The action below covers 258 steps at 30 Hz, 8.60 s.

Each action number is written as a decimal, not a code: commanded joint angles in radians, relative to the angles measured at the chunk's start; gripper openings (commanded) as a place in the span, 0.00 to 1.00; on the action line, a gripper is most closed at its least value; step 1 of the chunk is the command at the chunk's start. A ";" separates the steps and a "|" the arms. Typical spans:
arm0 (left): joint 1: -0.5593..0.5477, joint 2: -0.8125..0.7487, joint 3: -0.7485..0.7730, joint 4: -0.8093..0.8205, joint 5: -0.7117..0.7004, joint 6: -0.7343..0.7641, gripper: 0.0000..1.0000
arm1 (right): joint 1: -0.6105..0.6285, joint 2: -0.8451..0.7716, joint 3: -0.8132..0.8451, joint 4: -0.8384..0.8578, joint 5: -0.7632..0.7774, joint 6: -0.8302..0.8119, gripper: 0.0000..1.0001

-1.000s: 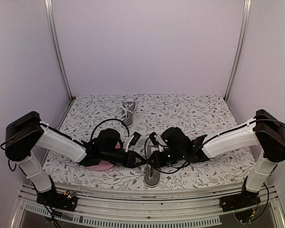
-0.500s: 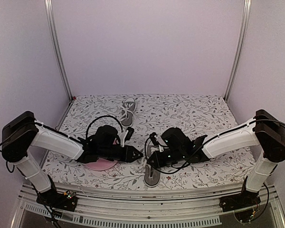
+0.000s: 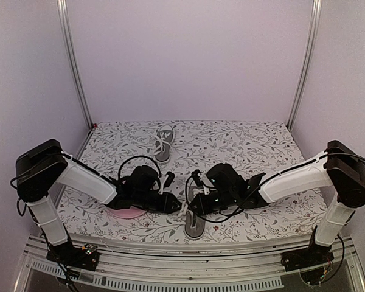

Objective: Tie the shoes

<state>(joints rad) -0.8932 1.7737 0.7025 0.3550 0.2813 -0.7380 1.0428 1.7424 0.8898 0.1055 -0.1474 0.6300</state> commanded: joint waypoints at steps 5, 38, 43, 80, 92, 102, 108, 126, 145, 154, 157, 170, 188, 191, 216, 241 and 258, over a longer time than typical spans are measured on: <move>0.024 0.016 -0.041 0.209 0.109 -0.016 0.29 | -0.001 -0.001 -0.009 -0.018 0.028 0.001 0.02; 0.027 0.125 -0.100 0.582 0.286 -0.142 0.31 | 0.000 0.008 0.000 -0.049 0.050 0.005 0.02; 0.027 0.134 -0.091 0.588 0.294 -0.141 0.25 | -0.001 0.006 -0.001 -0.040 0.043 0.000 0.02; 0.035 0.069 -0.123 0.539 0.220 -0.217 0.00 | 0.035 -0.197 -0.072 -0.025 0.123 -0.136 0.33; 0.041 0.075 -0.103 0.489 0.250 -0.236 0.00 | 0.230 -0.051 0.149 -0.259 0.441 -0.386 0.44; 0.043 0.096 -0.085 0.476 0.267 -0.234 0.00 | 0.299 0.067 0.219 -0.308 0.588 -0.457 0.50; 0.042 0.098 -0.071 0.458 0.271 -0.227 0.00 | 0.323 0.092 0.223 -0.260 0.644 -0.542 0.49; 0.042 0.112 -0.056 0.448 0.273 -0.222 0.00 | 0.340 0.140 0.271 -0.312 0.885 -0.530 0.10; 0.056 0.102 -0.057 0.423 0.272 -0.219 0.00 | 0.099 -0.201 -0.082 -0.013 0.247 -0.335 0.32; 0.054 0.100 -0.048 0.400 0.279 -0.207 0.00 | 0.242 -0.177 -0.036 -0.270 0.433 -0.056 0.73; 0.055 0.099 -0.044 0.400 0.277 -0.209 0.00 | 0.283 -0.140 -0.014 -0.300 0.465 -0.008 0.76; 0.051 0.091 -0.045 0.425 0.237 -0.262 0.00 | 0.231 -0.143 -0.013 -0.498 0.660 0.094 0.77; 0.029 0.119 -0.041 0.486 0.199 -0.315 0.00 | 0.318 -0.189 -0.008 -0.335 0.511 -0.019 0.85; 0.029 0.115 -0.044 0.486 0.201 -0.316 0.00 | 0.338 -0.098 0.059 -0.415 0.560 0.040 0.87; 0.014 0.127 -0.033 0.504 0.197 -0.332 0.00 | 0.258 -0.173 -0.022 -0.534 0.636 0.087 0.88; 0.002 0.118 -0.041 0.542 0.159 -0.382 0.00 | 0.262 0.021 0.268 -0.443 0.431 0.297 0.55; -0.011 0.137 -0.027 0.553 0.163 -0.393 0.00 | 0.211 0.134 0.279 -0.329 0.534 0.366 0.45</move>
<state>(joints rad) -0.8913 1.8942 0.6586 0.8783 0.4408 -1.1290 1.2686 1.8492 1.1423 -0.2703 0.3496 0.9787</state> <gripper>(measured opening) 0.003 0.457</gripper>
